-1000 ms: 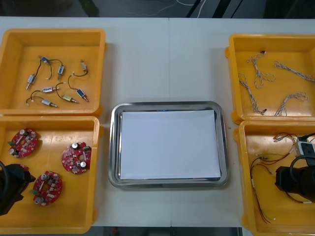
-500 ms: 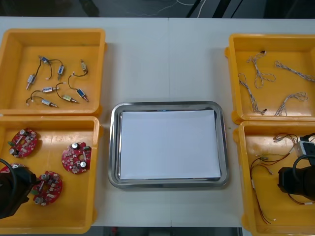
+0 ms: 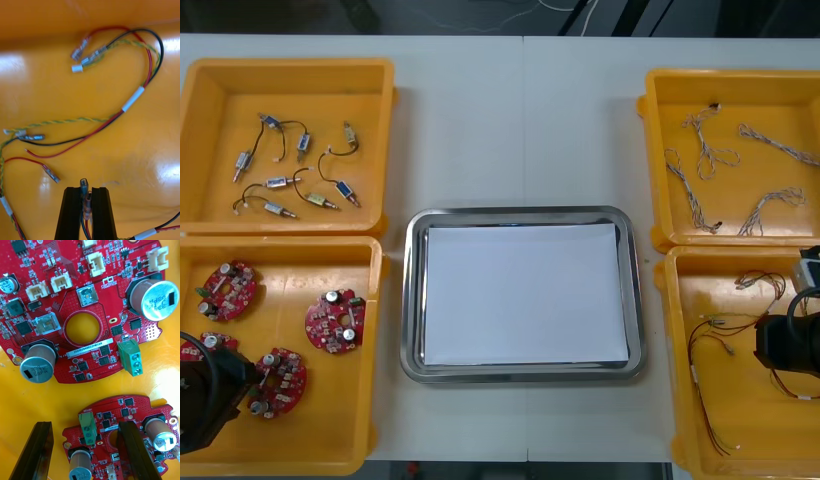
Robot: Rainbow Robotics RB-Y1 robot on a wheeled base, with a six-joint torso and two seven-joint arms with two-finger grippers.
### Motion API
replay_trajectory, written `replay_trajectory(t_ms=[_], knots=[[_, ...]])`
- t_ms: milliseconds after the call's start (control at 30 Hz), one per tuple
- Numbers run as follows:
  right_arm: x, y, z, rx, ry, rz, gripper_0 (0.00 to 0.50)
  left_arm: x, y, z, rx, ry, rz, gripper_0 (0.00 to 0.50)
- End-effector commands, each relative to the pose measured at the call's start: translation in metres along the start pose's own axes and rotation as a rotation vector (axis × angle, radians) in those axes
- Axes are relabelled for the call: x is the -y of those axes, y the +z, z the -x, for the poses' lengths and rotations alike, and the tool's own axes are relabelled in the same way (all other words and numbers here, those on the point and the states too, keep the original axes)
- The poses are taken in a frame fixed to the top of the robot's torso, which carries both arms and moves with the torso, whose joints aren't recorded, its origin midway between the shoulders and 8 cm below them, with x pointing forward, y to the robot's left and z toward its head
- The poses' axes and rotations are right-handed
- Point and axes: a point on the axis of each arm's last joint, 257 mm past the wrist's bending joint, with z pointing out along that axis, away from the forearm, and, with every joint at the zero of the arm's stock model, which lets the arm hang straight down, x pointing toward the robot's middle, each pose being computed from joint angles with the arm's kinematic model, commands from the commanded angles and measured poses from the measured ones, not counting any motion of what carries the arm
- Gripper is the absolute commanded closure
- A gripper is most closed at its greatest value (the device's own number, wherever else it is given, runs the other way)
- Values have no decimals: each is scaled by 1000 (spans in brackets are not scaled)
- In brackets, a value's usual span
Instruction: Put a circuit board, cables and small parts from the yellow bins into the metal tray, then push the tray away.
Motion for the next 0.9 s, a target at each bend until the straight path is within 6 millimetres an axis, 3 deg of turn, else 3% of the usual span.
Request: replay_trajectory(t_ms=[33,500,867,900], knots=[[0,-19,36,78,38,-3,500,-15,3,-10,-8,71,24,0],[-20,-16,68,121,64,50,500,-16,7,-9,-8,69,28,0],[-19,-15,69,121,68,46,499,-12,10,-5,3,71,16,0],[-18,-15,70,122,66,43,478,-12,10,-5,2,72,15,0]])
